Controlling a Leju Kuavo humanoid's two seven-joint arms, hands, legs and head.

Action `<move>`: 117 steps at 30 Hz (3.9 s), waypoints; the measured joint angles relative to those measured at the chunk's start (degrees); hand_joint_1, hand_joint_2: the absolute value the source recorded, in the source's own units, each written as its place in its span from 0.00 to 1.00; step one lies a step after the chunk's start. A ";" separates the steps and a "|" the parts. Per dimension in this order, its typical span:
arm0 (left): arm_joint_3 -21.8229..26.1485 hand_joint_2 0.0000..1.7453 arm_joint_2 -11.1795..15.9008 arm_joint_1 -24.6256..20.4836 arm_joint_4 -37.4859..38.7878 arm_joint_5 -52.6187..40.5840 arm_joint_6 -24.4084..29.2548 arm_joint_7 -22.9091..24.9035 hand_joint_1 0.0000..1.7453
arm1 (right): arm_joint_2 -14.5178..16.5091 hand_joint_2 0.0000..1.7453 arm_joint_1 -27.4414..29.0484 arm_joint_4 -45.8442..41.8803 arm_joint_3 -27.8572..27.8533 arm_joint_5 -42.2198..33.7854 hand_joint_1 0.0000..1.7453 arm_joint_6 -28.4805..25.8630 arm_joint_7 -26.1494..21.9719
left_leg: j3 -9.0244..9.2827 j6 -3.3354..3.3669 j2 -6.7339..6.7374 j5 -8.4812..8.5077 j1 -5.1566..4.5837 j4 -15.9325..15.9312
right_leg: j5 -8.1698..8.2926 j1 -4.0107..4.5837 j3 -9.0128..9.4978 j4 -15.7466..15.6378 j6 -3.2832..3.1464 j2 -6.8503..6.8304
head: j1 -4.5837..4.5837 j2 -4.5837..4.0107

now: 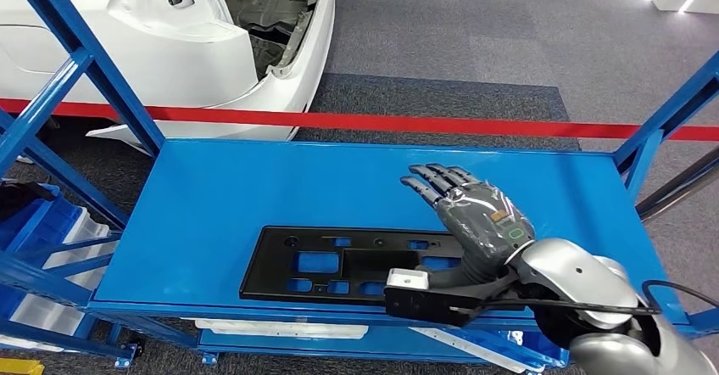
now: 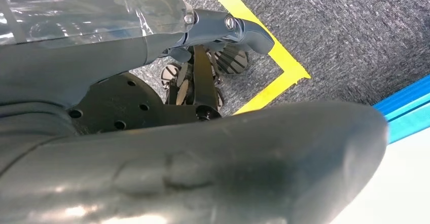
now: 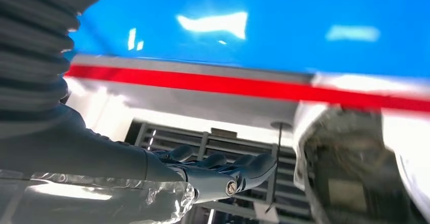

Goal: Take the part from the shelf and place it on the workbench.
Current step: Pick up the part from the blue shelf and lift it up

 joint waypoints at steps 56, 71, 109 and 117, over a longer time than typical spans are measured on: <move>0.00 0.00 -0.02 -0.05 0.00 -2.04 -0.46 0.54 0.00 | -11.95 1.00 -14.35 15.74 33.96 -20.41 0.00 -22.47 0.02 | 0.00 -0.03 -0.03 -0.03 -0.01 -0.07 | -0.10 -0.02 -0.03 0.03 -0.02 -0.05 | 0.00 0.00; 0.00 0.00 -0.02 -0.04 0.00 -2.40 -0.80 0.57 0.00 | -9.85 1.00 -3.61 17.11 24.84 -0.89 0.00 3.63 0.02 | 0.08 -0.05 -0.06 -0.05 -0.01 -0.11 | -0.11 -0.01 0.05 0.03 -0.03 -0.08 | -0.01 0.00; 0.00 0.00 -0.02 -0.04 0.00 -2.13 -0.33 0.59 0.00 | 1.72 1.00 3.11 13.82 8.41 13.11 0.00 18.51 0.02 | 0.25 -0.05 -0.04 -0.05 -0.02 -0.12 | -0.12 -0.01 0.17 0.03 -0.03 -0.06 | 0.00 0.00; 0.00 0.00 -0.02 -0.04 0.00 -2.68 -0.34 0.54 0.00 | 3.11 1.00 7.03 13.48 5.52 13.84 0.00 17.75 0.02 | 0.24 -0.05 -0.04 -0.05 -0.02 -0.12 | -0.13 -0.01 0.17 0.02 -0.03 -0.06 | -0.01 0.00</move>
